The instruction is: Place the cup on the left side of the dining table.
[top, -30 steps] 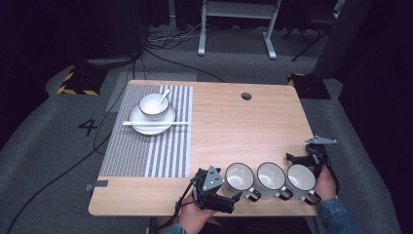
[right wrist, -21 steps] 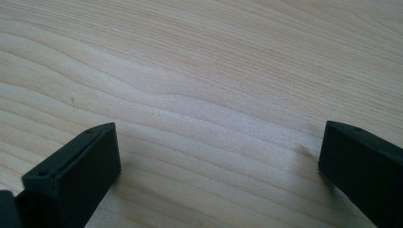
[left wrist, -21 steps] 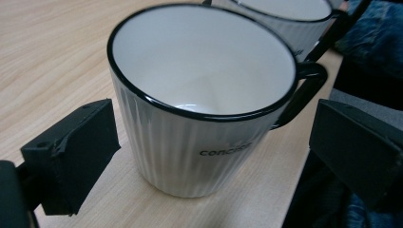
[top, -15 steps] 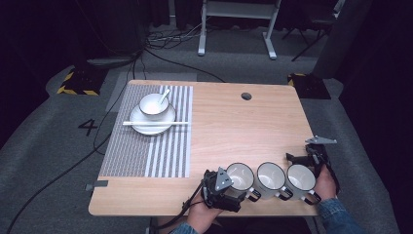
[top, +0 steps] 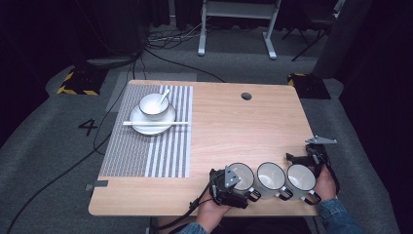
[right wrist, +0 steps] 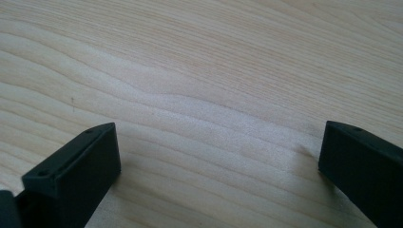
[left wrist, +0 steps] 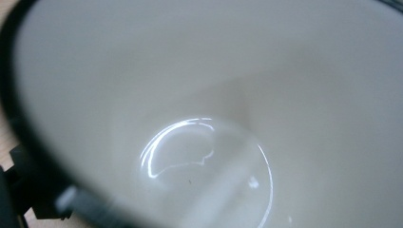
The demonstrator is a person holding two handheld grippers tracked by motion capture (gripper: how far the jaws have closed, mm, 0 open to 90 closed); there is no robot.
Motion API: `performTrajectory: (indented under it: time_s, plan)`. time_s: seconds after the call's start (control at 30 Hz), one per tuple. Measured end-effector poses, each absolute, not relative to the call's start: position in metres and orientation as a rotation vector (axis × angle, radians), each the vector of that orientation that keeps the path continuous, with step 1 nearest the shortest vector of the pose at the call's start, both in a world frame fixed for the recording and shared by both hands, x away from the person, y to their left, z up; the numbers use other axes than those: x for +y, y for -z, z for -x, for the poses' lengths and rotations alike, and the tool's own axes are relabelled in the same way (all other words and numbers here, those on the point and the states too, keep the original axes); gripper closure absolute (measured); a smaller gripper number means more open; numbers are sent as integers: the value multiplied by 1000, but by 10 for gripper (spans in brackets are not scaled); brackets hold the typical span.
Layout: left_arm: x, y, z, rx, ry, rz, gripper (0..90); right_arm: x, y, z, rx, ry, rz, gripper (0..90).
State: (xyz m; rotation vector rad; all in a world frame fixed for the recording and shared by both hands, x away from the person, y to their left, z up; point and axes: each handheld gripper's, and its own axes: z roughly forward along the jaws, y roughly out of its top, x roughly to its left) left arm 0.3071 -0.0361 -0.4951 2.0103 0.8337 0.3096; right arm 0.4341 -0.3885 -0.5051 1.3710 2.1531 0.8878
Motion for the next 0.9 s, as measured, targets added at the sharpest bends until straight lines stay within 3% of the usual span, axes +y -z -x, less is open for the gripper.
performTrajectory:
  time_s: [0.9]
  plan:
    - [-40,493,-303,816,-405,-2003,31,-388,505,-434,2154,-888,-1372,1]
